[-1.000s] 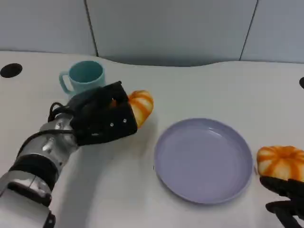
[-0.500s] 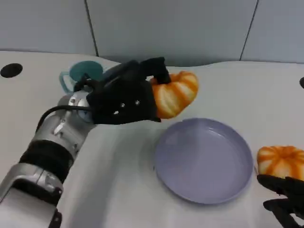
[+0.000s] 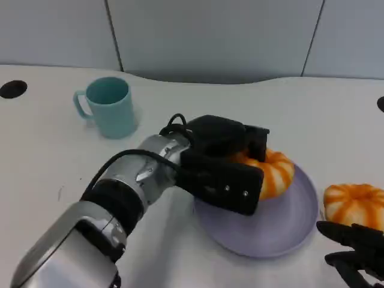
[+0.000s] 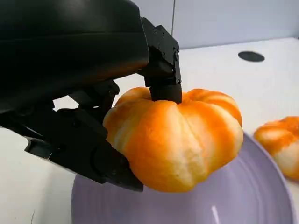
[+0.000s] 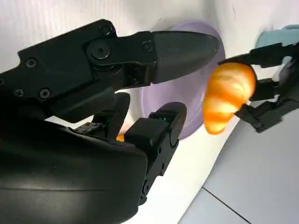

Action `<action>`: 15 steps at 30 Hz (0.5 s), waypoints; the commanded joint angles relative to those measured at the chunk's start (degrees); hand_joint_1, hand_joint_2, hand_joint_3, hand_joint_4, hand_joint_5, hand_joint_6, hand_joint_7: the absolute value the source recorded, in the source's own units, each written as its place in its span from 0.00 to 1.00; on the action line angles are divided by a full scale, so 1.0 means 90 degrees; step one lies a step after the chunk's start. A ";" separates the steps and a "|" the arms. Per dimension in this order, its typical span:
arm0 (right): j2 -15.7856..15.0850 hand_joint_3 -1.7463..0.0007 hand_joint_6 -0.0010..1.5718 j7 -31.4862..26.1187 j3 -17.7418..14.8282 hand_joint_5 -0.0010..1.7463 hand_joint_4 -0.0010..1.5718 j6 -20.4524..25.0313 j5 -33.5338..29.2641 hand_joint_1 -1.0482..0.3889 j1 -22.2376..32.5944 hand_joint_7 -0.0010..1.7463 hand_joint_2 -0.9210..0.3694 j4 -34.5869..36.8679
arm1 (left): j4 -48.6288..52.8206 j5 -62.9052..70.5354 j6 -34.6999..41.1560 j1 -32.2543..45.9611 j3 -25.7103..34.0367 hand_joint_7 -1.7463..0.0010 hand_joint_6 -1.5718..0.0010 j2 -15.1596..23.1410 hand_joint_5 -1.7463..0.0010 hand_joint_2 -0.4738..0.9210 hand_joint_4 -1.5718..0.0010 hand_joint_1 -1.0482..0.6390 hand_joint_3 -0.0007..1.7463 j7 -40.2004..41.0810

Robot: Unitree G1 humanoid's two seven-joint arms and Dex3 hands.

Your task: Grasp the bread from the table and place it into the plate.

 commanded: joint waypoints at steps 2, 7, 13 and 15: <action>-0.0001 0.77 0.44 -0.0033 -0.0003 0.36 0.34 0.0062 0.0020 0.46 0.0066 0.00 0.00 -0.0126 | 0.0288 0.0469 0.0177 -0.0230 -0.0377 0.00 0.64 -0.0116 0.00 0.94 0.50 0.57 0.06 0.0351; -0.0007 0.77 0.44 -0.0027 0.0012 0.37 0.35 0.0041 -0.0031 0.46 0.0081 0.00 0.00 -0.0143 | 0.0309 0.0875 -0.0159 -0.0356 -0.0729 0.03 0.68 0.0037 0.03 0.94 0.57 0.51 0.05 0.0556; 0.0009 0.77 0.44 -0.0007 0.0001 0.37 0.35 0.0022 0.0016 0.46 0.0076 0.00 0.00 -0.0125 | 0.0263 0.0977 -0.0729 -0.0662 -0.0920 0.87 0.67 0.0271 0.69 0.96 0.80 0.24 0.00 0.0002; 0.0005 0.77 0.44 -0.0019 0.0011 0.37 0.35 0.0053 -0.0019 0.46 0.0071 0.01 0.00 -0.0142 | 0.0218 0.0908 -0.0792 -0.0755 -0.0905 0.96 0.72 0.0304 0.78 0.96 0.86 0.18 0.00 -0.0307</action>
